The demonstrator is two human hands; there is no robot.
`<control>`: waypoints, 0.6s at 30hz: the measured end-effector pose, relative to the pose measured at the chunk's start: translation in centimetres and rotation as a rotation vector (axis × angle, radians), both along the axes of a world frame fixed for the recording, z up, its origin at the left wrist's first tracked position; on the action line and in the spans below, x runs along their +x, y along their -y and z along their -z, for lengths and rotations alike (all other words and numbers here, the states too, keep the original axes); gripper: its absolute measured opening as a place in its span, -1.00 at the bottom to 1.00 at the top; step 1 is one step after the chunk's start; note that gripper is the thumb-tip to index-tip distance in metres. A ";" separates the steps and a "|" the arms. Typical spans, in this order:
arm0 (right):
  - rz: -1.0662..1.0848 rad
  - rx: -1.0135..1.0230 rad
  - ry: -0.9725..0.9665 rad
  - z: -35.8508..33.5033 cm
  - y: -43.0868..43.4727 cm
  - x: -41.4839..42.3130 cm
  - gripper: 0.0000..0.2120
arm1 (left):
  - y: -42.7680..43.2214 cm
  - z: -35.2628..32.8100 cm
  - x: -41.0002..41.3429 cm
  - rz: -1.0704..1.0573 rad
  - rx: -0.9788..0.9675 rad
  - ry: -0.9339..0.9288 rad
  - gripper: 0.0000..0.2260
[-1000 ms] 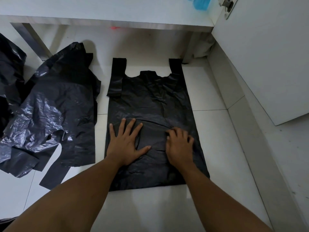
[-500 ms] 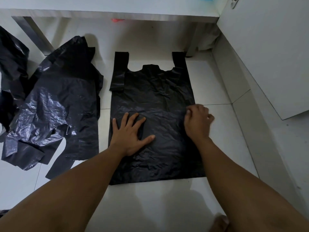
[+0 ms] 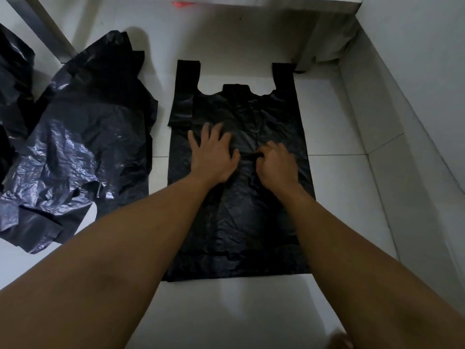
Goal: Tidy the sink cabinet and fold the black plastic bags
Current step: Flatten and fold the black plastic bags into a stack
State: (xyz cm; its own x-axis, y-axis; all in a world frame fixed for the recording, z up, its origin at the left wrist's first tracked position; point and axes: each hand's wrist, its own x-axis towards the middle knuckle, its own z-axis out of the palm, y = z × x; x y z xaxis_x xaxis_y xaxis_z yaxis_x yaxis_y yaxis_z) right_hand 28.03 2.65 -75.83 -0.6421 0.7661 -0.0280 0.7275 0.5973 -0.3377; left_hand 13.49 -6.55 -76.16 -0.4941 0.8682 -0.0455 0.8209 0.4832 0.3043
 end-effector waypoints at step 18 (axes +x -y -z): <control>0.046 0.024 0.040 0.4 -13.0 -5.0 -0.67 | -0.2 3.5 -0.1 0.013 0.006 -0.093 -0.32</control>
State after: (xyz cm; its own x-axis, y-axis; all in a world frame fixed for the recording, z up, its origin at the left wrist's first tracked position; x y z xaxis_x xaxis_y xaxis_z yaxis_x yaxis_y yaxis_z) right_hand 23.07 15.63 -76.24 -0.6051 0.7954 -0.0342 0.7667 0.5706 -0.2943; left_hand 13.40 -6.36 -79.66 -0.4843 0.8749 0.0053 0.8520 0.4703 0.2298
